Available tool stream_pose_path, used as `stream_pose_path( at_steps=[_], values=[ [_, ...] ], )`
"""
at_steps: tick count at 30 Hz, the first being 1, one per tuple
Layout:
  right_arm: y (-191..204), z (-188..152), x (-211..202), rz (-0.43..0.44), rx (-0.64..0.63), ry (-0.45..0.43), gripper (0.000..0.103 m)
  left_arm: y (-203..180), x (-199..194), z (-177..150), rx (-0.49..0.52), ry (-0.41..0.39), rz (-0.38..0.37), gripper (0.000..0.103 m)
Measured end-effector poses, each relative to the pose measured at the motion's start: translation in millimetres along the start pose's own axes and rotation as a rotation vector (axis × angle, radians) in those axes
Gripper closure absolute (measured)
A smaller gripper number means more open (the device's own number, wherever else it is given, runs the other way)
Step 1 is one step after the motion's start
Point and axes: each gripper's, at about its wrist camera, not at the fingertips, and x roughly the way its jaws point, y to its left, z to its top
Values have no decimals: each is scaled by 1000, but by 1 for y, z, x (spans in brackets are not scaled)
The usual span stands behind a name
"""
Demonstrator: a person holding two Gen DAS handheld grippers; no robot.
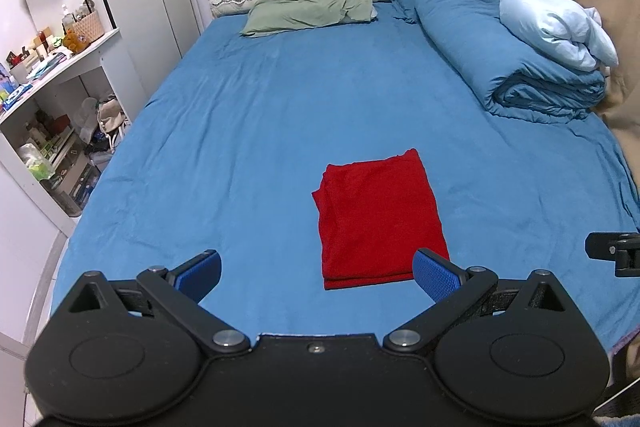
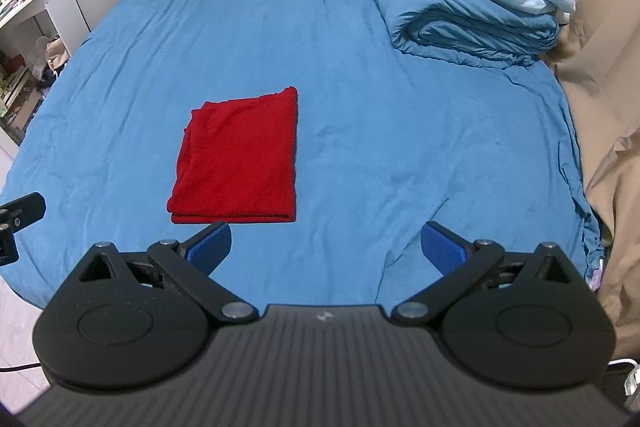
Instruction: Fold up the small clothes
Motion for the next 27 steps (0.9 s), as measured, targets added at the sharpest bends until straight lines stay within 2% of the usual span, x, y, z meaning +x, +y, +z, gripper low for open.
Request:
stream_pose_path(
  at_steps=[27],
  values=[
    [8,-1,0,3,3,9,0,-2,1,-3,-10,21,-8,0]
  ],
)
